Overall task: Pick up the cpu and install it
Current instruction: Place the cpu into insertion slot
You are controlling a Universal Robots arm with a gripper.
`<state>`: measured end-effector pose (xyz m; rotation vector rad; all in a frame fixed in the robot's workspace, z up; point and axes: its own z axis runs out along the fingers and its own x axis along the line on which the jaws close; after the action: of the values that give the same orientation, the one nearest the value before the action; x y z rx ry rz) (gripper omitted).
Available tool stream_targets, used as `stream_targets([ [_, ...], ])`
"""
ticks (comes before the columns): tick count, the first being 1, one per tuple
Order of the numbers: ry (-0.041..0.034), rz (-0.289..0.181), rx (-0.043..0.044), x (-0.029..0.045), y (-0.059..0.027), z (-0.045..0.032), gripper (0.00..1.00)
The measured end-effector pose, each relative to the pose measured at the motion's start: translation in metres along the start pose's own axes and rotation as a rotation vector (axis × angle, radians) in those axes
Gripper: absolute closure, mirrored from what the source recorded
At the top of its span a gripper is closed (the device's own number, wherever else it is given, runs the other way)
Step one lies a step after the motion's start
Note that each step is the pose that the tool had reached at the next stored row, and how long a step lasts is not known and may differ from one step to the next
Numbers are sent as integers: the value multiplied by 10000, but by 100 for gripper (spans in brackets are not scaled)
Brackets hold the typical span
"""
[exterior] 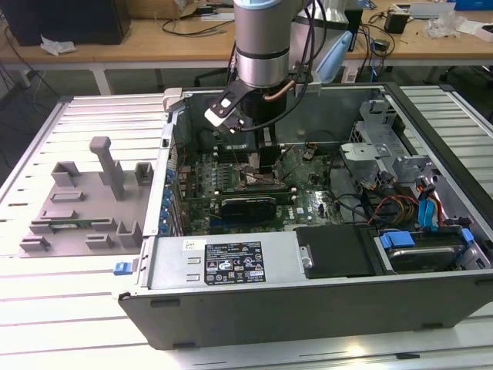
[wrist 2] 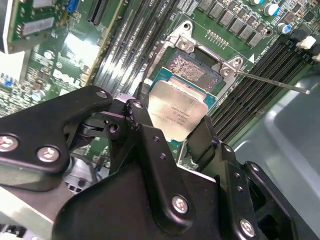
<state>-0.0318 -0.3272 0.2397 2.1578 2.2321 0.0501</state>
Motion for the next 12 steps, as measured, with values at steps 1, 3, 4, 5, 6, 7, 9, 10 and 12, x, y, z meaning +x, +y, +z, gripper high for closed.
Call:
stream_targets([
  [1, 6, -109, -1, 11, -1, 16, 45],
  [3, 5, -174, 0, 16, -1, 38, 45],
  [4, 5, -193, 0, 19, -3, 57, 45],
  [5, 2, -207, 0, 22, -4, 74, 45],
  [6, 0, -217, 0, 23, -5, 89, 45],
  [7, -1, -221, 0, 24, -7, 100, 45],
  [9, -4, -229, 0, 26, -10, 121, 45],
  [10, -5, -232, 0, 26, -12, 132, 45],
  [12, -4, -237, -1, 30, -16, 153, 45],
])
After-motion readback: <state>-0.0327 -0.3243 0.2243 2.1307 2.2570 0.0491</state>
